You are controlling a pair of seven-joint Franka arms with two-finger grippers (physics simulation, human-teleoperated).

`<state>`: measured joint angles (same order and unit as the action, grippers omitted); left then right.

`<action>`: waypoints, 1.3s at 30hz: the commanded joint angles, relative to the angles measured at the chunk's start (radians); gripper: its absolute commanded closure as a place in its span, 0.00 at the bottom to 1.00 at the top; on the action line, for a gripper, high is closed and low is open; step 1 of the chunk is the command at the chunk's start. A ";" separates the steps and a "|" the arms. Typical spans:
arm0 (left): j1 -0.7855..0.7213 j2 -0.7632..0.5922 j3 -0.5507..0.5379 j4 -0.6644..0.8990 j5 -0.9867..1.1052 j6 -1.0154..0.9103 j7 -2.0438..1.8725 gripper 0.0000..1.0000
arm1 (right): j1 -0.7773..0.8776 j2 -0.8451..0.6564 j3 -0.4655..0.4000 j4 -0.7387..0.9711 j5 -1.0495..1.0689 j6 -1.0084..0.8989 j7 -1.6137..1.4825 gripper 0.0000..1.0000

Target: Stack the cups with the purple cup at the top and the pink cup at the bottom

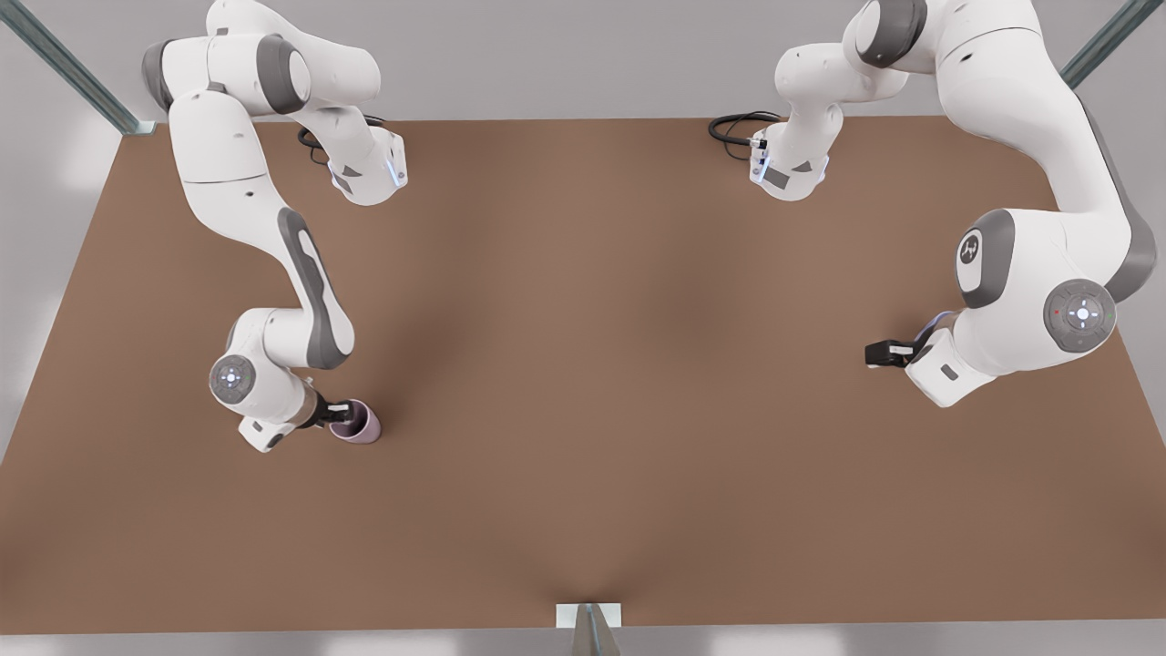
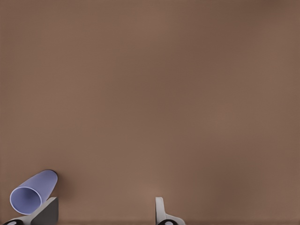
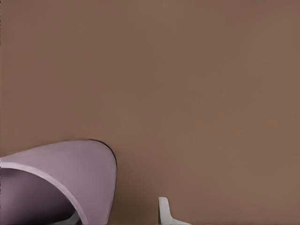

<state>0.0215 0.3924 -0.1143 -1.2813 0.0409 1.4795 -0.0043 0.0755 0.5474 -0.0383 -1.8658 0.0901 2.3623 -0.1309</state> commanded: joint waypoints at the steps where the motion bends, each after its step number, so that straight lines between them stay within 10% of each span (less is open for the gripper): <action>1: 0.000 -0.001 0.001 0.000 0.001 -0.001 -0.002 0.00 | 0.003 -0.001 0.002 -0.001 0.002 0.014 -0.042 0.36; 6: 0.000 -0.001 0.001 0.000 0.001 -0.001 0.000 0.00 | 0.009 0.005 0.002 0.002 0.003 0.014 -0.038 0.52; 8: 0.000 -0.001 0.001 0.000 0.002 -0.002 0.000 0.00 | 0.010 0.006 0.002 0.002 0.003 0.018 -0.038 0.79; 17: 0.000 -0.012 0.008 0.002 0.002 -0.015 0.001 0.00 | 0.044 -0.056 0.003 0.016 0.005 -0.021 0.014 0.79; 23: 0.000 -0.024 0.022 0.000 0.002 -0.002 0.001 0.00 | 0.190 -0.099 0.160 0.235 0.010 -0.262 0.545 0.79; 33: 0.005 -0.204 0.108 -0.420 0.005 0.361 0.018 0.00 | 0.691 0.471 0.141 0.999 -0.033 -0.413 1.274 0.79; 39: 0.006 -0.224 0.219 -0.602 0.004 0.539 0.021 0.00 | 0.780 0.542 0.051 1.004 -0.026 -0.298 1.355 0.79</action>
<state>0.0263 0.1705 0.0914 -1.8665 0.0439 1.8621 0.0050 0.8500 1.0882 0.0187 -0.8642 0.0680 2.0247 0.5947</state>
